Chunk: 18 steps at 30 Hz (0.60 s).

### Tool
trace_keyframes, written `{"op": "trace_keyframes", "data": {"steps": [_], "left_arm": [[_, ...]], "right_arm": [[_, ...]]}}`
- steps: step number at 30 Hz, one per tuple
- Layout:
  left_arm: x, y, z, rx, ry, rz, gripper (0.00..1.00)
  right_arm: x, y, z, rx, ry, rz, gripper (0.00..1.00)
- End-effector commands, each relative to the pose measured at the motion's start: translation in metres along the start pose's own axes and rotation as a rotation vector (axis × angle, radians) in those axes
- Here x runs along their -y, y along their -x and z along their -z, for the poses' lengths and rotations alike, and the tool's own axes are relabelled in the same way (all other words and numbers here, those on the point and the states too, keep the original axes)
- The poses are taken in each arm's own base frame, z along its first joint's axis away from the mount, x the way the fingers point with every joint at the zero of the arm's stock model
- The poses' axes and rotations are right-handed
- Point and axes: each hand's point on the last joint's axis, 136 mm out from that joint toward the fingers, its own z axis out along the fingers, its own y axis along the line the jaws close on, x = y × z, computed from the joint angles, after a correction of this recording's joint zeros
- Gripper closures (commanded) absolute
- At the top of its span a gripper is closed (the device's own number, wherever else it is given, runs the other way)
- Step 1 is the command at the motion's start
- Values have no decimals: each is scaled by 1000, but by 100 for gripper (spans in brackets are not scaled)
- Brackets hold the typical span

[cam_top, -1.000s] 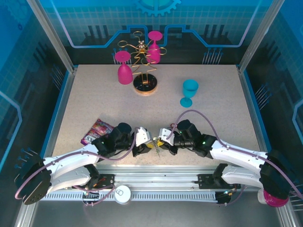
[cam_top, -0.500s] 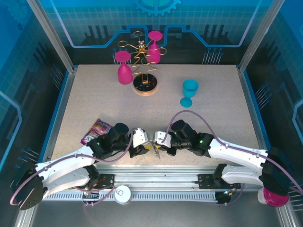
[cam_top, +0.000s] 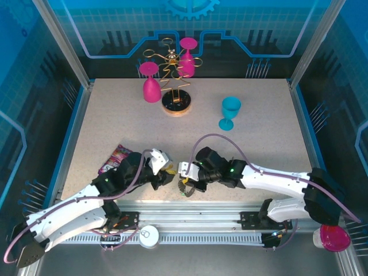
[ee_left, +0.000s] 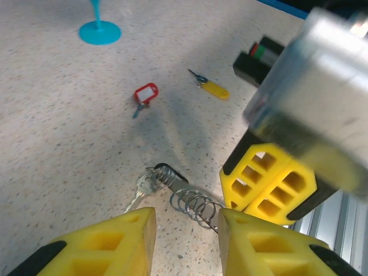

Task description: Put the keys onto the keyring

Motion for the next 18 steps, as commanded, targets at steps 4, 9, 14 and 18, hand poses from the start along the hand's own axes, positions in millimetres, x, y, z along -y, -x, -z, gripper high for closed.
{"op": "trace_keyframes", "data": {"steps": [4,9,14,18], "left_arm": [[5,-6,5,-33,-21,66,66],[30,-10,-5,-62,-183,-10,65],[40,-22,-14,-117,-266,-64,65],[33,-26,-23,-135,-234,-82,66]], "right_arm": [[-6,2,9,-34,26,-24,100],[-8,4,14,-11,33,-15,100],[-9,3,15,-3,32,-13,100],[-9,5,16,17,36,-9,100]]}}
